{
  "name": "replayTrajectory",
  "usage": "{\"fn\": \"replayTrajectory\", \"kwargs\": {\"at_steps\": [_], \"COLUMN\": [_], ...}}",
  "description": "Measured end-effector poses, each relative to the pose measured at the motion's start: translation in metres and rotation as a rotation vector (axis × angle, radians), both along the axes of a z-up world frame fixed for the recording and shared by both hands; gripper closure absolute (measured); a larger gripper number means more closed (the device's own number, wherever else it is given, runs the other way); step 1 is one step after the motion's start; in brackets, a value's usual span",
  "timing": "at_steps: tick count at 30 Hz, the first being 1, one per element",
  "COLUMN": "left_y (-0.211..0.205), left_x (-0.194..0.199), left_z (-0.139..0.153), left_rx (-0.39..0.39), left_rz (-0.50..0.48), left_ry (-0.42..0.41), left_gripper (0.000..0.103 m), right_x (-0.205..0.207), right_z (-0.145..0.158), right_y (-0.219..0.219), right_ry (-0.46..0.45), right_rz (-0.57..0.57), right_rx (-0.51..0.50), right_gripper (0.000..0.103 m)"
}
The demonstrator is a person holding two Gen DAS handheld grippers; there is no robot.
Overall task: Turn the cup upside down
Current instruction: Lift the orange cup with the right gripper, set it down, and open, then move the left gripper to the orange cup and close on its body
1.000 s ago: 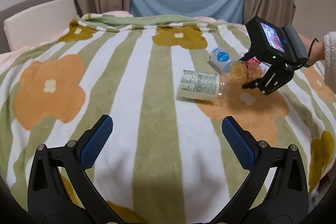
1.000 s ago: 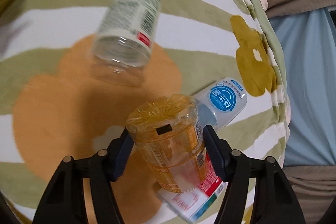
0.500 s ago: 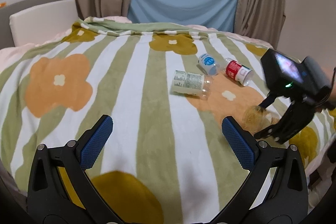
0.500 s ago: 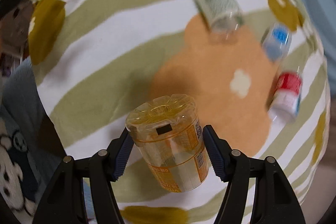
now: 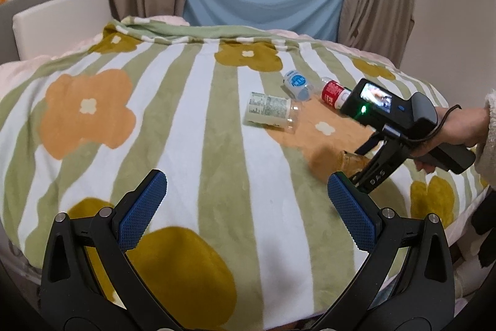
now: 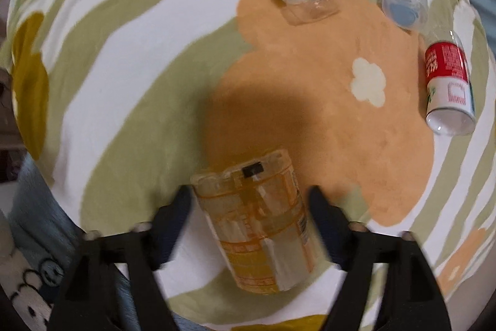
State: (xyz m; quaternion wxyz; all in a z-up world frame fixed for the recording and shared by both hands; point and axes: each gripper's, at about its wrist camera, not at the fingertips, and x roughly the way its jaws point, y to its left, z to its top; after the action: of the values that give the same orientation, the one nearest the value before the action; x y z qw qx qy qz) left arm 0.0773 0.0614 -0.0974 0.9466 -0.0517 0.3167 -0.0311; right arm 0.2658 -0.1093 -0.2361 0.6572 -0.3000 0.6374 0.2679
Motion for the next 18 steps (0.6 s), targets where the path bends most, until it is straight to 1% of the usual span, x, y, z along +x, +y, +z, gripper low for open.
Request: {"fn": "replayTrajectory", "kwargs": {"at_steps": [1,2,4,5,6,9,11,13,15,16,18], "left_y": [-0.002,-0.004,-0.01,-0.012,-0.016,-0.032,-0.043,-0.058,-0.077,-0.084,-0.098], "left_x": [0.001,0.002,0.004,0.006,0.009,0.023,0.036,0.051,0.074,0.081,0.099], "left_z": [0.0,0.0,0.0,0.001,0.001,0.002,-0.002,-0.008,-0.024,-0.031,-0.054], "left_rx": [-0.006,-0.011,-0.028,-0.038,-0.052,-0.14,-0.222,-0.324,-0.428,-0.463,-0.566], "left_rz": [-0.002,-0.002,-0.003,-0.003,-0.002,-0.008,-0.01,-0.02,0.005,0.018,0.075], "left_ry": [0.007,0.017,0.036,0.046,0.058,0.124,0.192,0.265,0.389,0.429,0.548], "left_gripper": [0.0,0.0,0.0,0.0,0.0,0.0,0.0,0.0,0.0,0.0,0.0], "right_x": [0.001,0.001,0.002,0.001,0.0,-0.015,-0.027,-0.045,-0.064,-0.077,-0.1], "right_z": [0.004,0.008,0.015,0.021,0.028,0.054,0.076,0.101,0.119,0.127,0.137], "right_y": [-0.004,-0.008,-0.019,-0.027,-0.034,-0.063,-0.087,-0.106,-0.131,-0.145,-0.172], "right_ry": [-0.011,-0.011,0.024,0.03,0.014,-0.104,-0.182,-0.235,-0.337,-0.398,-0.498], "right_rz": [-0.02,-0.039,-0.074,-0.091,-0.097,-0.109,-0.139,-0.194,-0.246,-0.255,-0.292], "right_rx": [0.033,0.069,0.129,0.171,0.21,0.324,0.41,0.494,0.589,0.638,0.721], "right_gripper": [0.005,0.001,0.001,0.001,0.001,0.001,0.001,0.001,0.001,0.001,0.001]}}
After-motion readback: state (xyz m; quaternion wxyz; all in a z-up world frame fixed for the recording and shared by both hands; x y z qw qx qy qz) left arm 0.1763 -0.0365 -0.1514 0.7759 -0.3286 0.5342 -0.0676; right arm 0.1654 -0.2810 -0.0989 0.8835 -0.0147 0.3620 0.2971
